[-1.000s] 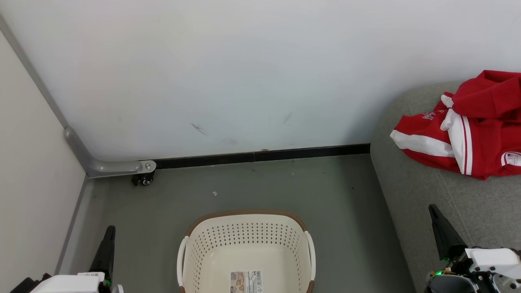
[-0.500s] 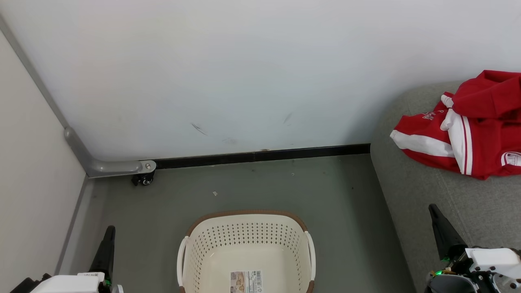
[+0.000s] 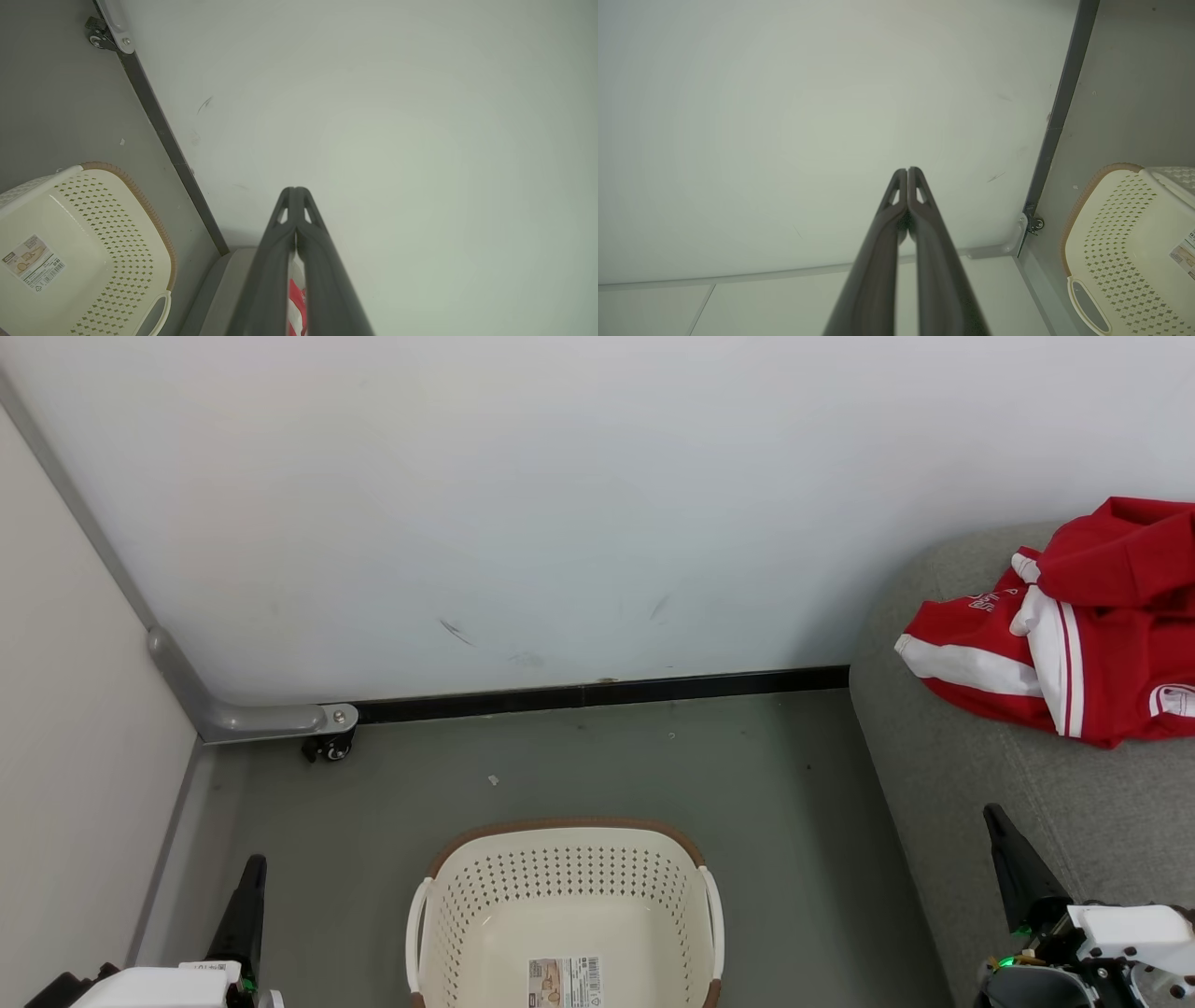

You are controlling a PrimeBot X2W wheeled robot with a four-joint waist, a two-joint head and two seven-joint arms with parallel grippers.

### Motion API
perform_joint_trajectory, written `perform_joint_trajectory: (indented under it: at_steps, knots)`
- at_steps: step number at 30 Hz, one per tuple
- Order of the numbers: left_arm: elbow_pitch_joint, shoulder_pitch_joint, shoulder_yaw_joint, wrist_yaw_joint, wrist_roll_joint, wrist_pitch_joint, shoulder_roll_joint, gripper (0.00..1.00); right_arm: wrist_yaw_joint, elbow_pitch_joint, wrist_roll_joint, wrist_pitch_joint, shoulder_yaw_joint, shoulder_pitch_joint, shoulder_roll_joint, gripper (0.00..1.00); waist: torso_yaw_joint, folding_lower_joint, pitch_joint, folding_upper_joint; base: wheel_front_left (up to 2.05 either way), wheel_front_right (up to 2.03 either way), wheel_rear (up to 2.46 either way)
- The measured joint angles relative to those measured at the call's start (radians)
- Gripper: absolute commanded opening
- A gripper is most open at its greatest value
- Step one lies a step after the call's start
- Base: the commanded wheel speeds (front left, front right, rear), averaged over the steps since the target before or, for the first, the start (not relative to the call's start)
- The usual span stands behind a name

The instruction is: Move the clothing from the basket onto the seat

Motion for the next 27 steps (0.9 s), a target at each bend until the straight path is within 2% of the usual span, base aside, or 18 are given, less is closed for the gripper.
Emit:
perform_joint_trajectory:
  at_steps: [27]
  knots:
    - [0.002, 0.000, 0.001, 0.000, 0.000, 0.000, -0.001, 0.00, 0.000, 0.001, 0.000, 0.000, -0.001, 0.000, 0.000, 0.00, 0.000, -0.0001, 0.000, 0.0000, 0.00, 0.00, 0.00]
